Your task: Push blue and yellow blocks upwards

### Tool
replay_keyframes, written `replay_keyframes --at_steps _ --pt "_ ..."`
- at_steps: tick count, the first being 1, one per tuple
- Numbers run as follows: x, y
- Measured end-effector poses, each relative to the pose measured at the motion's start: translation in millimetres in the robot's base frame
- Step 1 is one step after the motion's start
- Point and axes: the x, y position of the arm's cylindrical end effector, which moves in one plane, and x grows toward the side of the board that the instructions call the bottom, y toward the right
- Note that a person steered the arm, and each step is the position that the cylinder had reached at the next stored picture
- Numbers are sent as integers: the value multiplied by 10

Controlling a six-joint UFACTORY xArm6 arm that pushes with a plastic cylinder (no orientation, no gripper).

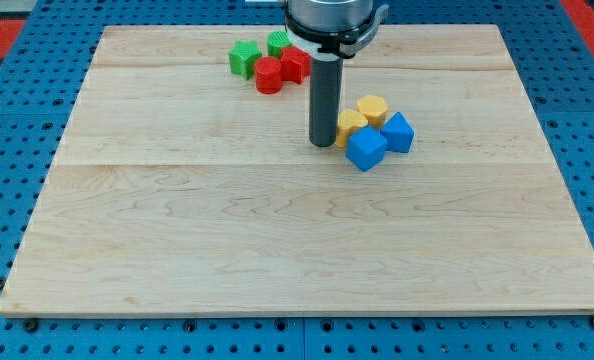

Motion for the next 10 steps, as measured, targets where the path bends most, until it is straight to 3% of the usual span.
replay_keyframes --at_steps 4,6,8,10 --pt "391 2" --pt "497 461" --pt "452 699" --pt "-86 794"
